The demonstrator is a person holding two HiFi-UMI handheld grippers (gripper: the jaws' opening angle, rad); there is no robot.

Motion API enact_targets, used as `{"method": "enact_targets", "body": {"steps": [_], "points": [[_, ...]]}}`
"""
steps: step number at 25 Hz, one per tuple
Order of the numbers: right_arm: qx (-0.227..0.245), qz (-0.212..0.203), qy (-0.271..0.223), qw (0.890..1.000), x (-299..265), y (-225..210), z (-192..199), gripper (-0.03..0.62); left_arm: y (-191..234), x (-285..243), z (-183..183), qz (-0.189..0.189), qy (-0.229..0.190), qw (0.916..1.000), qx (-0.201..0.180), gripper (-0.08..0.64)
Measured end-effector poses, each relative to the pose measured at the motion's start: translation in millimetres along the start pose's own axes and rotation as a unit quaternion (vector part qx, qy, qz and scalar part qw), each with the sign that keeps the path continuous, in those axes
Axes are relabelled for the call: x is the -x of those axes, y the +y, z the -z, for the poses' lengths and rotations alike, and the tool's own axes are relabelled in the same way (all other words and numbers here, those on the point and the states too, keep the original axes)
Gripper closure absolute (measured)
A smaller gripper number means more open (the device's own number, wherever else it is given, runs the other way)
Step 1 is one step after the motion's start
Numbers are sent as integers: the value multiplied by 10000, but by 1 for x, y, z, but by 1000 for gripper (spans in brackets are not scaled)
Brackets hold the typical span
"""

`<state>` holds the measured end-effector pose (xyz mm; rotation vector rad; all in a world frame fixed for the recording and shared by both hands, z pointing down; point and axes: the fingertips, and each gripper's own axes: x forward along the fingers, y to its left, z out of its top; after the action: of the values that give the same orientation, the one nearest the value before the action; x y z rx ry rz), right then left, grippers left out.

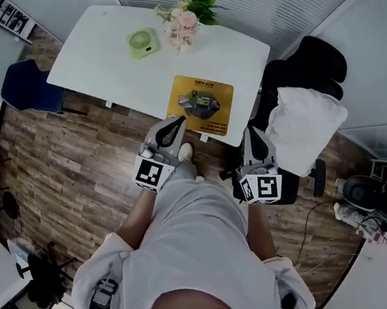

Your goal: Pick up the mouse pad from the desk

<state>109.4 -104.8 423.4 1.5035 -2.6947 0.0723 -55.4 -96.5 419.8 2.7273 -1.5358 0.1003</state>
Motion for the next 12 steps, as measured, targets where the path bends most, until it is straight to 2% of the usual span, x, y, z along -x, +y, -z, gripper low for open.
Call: {"method": "enact_targets", "body": {"steps": [4, 12], "points": [[102, 127, 226, 9996, -41, -5, 11, 595, 36, -26, 13, 48, 35, 10000, -7, 566], [49, 353, 688, 9970, -94, -10, 33, 595, 80, -60, 55, 131, 423, 9990, 70, 566]]}}
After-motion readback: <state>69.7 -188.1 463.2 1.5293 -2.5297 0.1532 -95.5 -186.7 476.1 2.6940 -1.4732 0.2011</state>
